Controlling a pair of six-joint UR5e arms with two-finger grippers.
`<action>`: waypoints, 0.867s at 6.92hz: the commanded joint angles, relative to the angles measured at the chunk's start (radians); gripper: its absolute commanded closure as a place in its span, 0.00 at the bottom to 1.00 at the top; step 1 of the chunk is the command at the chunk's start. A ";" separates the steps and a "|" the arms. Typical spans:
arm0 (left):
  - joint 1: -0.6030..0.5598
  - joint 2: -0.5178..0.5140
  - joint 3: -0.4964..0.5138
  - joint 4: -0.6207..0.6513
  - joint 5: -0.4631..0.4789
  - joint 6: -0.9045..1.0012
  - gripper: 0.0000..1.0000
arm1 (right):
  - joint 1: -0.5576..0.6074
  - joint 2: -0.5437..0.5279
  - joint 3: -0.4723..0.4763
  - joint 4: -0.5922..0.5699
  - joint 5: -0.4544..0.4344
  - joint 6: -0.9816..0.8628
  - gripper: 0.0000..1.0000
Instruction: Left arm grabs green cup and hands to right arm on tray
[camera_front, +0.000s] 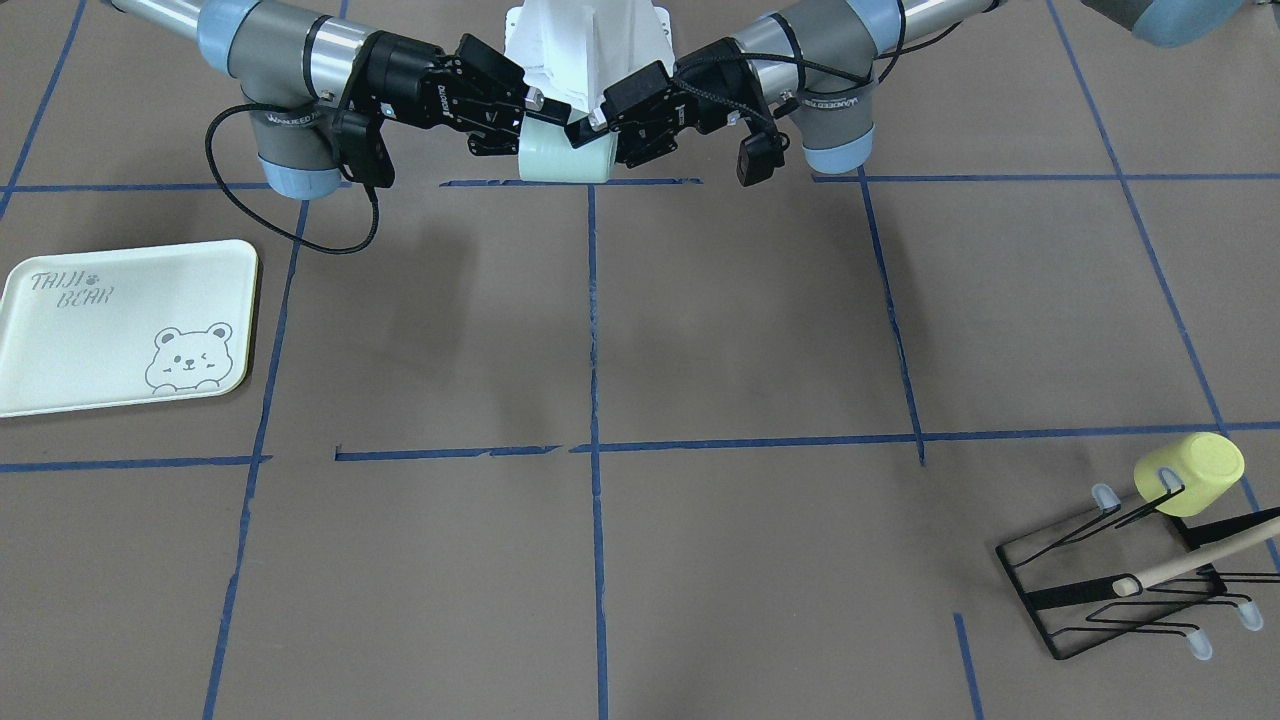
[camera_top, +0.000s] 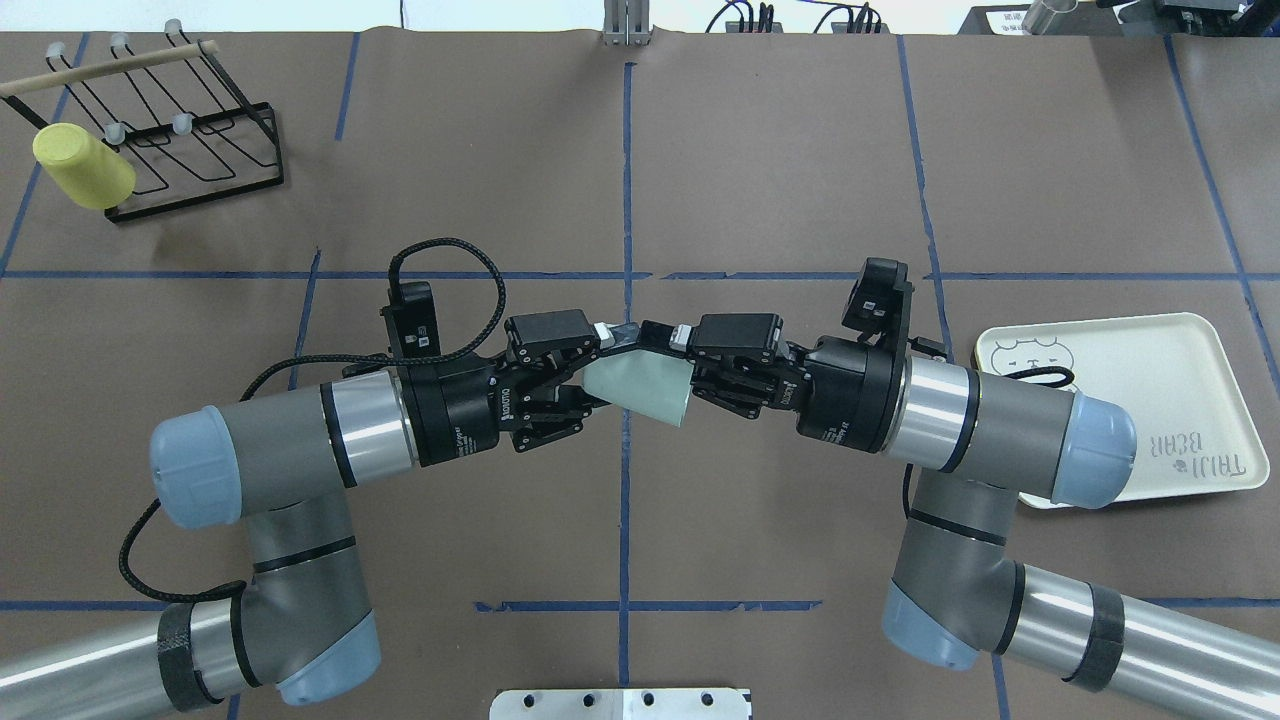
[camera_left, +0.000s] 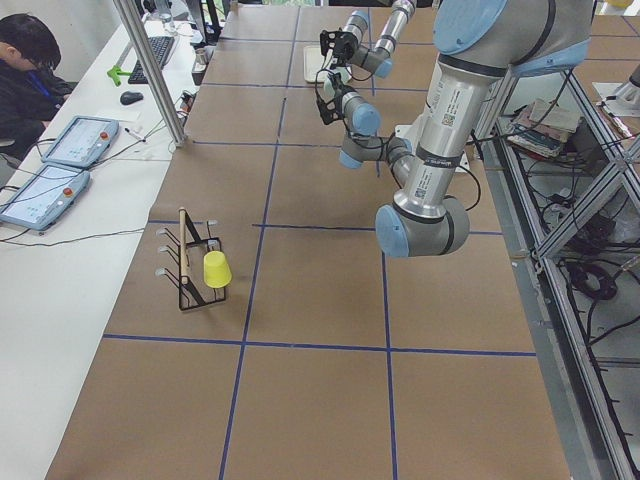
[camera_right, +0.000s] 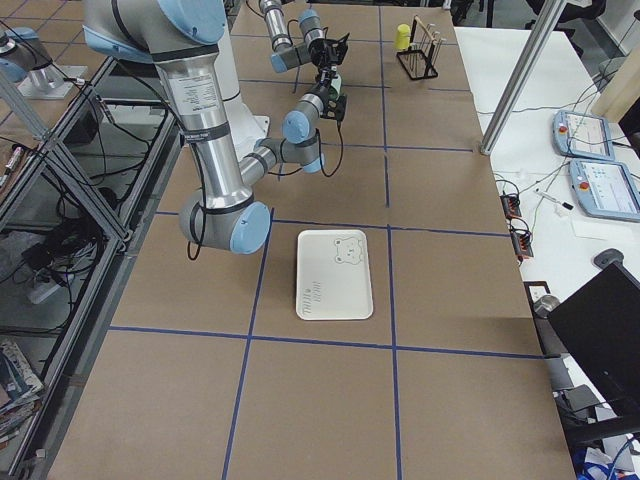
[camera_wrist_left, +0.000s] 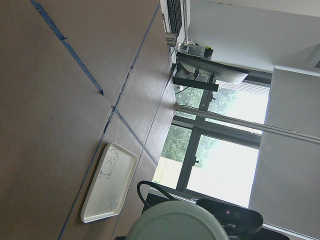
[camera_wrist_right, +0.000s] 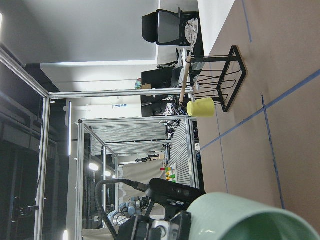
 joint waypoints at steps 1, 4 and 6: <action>-0.001 0.002 0.000 0.001 0.000 0.000 0.53 | -0.005 -0.004 0.001 0.001 0.004 0.000 0.62; -0.001 0.002 0.002 0.001 0.000 0.002 0.53 | -0.010 -0.006 0.002 0.006 0.007 0.000 0.61; -0.001 0.004 0.005 0.001 0.000 0.002 0.53 | -0.011 -0.006 0.002 0.006 0.007 0.000 0.63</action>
